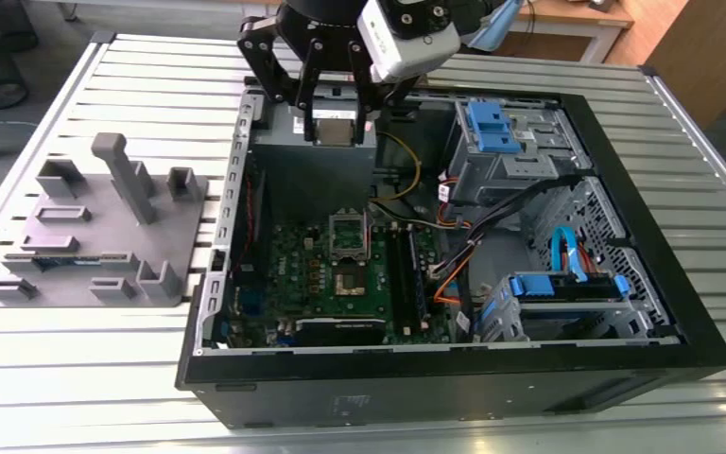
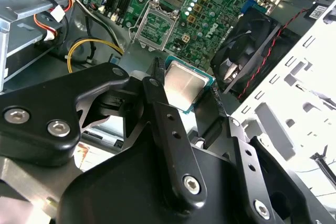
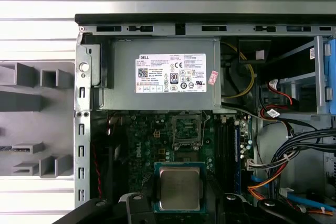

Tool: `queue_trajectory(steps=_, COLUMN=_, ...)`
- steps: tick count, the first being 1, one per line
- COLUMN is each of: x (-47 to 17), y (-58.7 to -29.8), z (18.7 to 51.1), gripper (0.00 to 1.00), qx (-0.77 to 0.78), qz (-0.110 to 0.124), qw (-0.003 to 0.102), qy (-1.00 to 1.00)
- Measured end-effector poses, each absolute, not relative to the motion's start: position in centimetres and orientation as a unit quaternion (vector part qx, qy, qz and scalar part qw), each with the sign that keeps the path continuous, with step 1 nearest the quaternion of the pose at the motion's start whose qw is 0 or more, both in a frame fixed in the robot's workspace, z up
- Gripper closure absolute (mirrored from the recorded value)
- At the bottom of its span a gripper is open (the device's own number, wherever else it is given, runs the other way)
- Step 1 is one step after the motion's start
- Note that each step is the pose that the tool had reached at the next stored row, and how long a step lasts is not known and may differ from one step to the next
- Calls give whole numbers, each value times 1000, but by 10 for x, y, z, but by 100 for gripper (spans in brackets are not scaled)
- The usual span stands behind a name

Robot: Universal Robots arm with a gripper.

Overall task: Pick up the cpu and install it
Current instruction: 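Pick up the cpu and move it towards the insertion slot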

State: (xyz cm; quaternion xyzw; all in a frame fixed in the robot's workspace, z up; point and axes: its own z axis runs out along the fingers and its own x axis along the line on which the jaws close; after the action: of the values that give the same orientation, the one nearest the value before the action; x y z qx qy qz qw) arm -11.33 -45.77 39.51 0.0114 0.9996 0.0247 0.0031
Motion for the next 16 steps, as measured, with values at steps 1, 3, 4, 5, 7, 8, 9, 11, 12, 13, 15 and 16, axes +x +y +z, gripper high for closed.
queue_trajectory(steps=1, x=-113, y=-458, z=395, gripper=53, qx=11, qz=25, qw=3, qy=1000)
queue_trajectory(steps=3, x=-113, y=-458, z=394, gripper=53, qx=11, qz=25, qw=3, qy=1000)
queue_trajectory(steps=4, x=-113, y=-458, z=393, gripper=53, qx=11, qz=25, qw=3, qy=1000)
queue_trajectory(steps=5, x=-113, y=-458, z=392, gripper=53, qx=11, qz=25, qw=3, qy=1000)
queue_trajectory(steps=7, x=-113, y=-458, z=388, gripper=53, qx=11, qz=25, qw=3, qy=1000)
queue_trajectory(steps=8, x=-113, y=-458, z=387, gripper=53, qx=11, qz=25, qw=3, qy=1000)
queue_trajectory(steps=9, x=-113, y=-458, z=385, gripper=53, qx=11, qz=25, qw=3, qy=1000)
queue_trajectory(steps=11, x=-113, y=-458, z=381, gripper=53, qx=11, qz=25, qw=3, qy=1000)
queue_trajectory(steps=12, x=-113, y=-458, z=379, gripper=53, qx=11, qz=25, qw=3, qy=1000)
queue_trajectory(steps=13, x=-113, y=-458, z=377, gripper=53, qx=11, qz=25, qw=3, qy=1000)
queue_trajectory(steps=15, x=-113, y=-458, z=374, gripper=53, qx=11, qz=25, qw=3, qy=1000)
queue_trajectory(steps=16, x=-113, y=-458, z=372, gripper=53, qx=11, qz=25, qw=3, qy=1000)
